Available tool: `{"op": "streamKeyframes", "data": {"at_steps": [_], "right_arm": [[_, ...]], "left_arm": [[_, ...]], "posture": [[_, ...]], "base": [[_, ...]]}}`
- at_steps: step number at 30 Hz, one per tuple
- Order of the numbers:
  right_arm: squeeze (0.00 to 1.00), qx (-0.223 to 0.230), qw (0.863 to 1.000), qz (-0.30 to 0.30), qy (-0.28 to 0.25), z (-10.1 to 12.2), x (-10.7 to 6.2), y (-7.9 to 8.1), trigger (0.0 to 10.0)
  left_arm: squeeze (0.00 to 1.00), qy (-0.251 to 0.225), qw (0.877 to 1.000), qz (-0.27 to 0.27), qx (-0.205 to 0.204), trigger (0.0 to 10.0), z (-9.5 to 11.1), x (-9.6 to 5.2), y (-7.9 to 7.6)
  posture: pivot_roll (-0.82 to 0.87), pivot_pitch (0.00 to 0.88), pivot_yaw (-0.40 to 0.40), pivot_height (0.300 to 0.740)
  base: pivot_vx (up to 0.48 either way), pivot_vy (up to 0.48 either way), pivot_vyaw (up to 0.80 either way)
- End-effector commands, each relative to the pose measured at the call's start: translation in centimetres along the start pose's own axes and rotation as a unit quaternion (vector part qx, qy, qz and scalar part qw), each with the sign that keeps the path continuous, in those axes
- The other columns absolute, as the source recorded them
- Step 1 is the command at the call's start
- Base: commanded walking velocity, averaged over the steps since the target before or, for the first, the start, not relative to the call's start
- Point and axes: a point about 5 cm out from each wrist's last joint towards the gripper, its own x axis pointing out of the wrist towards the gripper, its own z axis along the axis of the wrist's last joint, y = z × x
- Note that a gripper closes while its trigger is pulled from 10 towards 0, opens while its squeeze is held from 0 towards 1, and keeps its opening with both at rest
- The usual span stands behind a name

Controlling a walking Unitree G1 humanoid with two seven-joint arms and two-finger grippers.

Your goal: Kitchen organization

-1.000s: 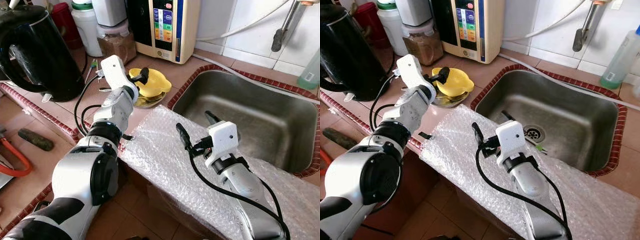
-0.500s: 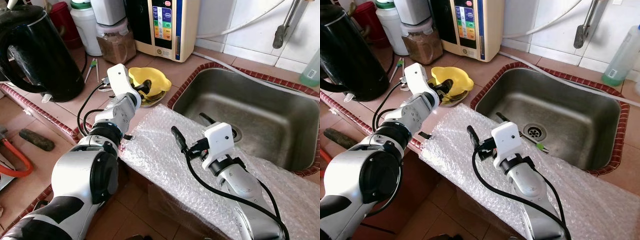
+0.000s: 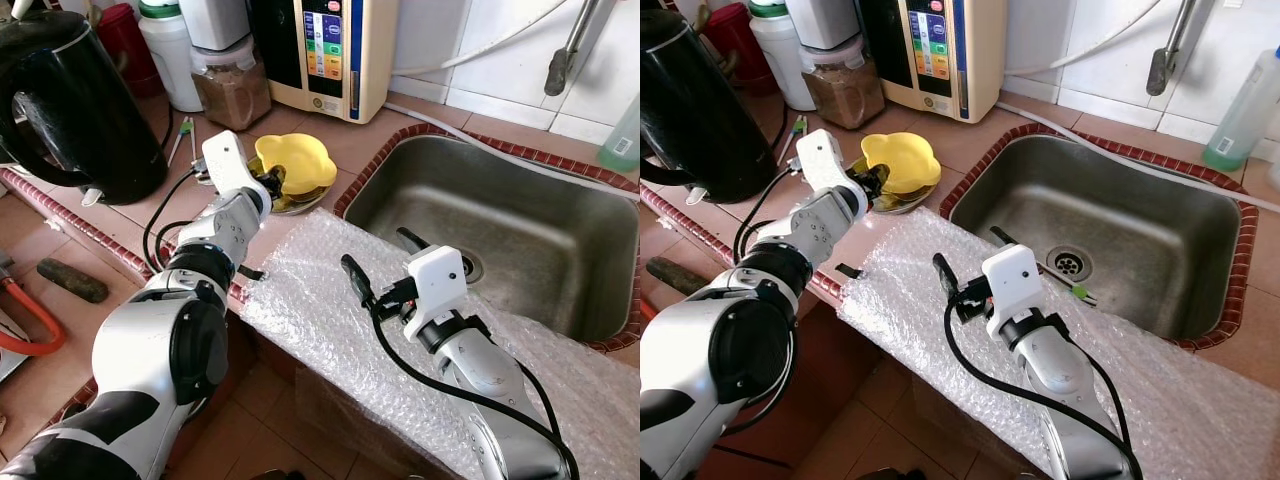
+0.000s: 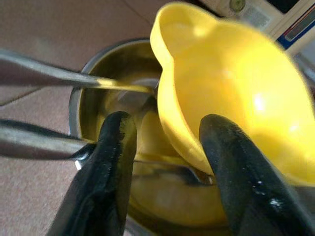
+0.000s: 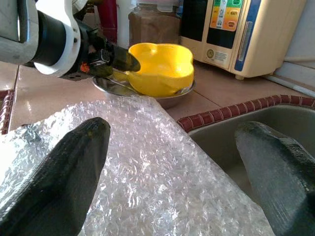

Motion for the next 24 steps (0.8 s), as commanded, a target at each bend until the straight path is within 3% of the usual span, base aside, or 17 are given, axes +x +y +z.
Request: {"op": "streamKeyframes", "data": {"at_steps": [1,10,24], "right_arm": [[1.0,0.001,1.0,0.008,-0.003,0.2,0.1,0.2,10.0],[1.0,-0.002,1.0,0.011,-0.001,0.1,0.3,0.2,10.0],[1.0,-0.006,1.0,0.01,-0.002,0.1,0.4,-0.1,10.0]], "left_arm": [[0.0,0.008,1.0,0.009,0.003,0.0,-0.2,-0.1,0.9],[0.0,0.021,1.0,0.021,0.007,0.0,-0.8,-0.3,2.9],[0.0,-0.004,1.0,0.006,-0.004,0.0,-0.2,-0.5,3.9]], "posture": [[-0.19,0.103,0.105,0.74],[-0.18,0.1,0.098,0.74],[-0.18,0.088,0.09,0.74]], "base": [[0.0,0.0,0.0],[0.0,0.0,0.0],[0.0,0.0,0.0]]}}
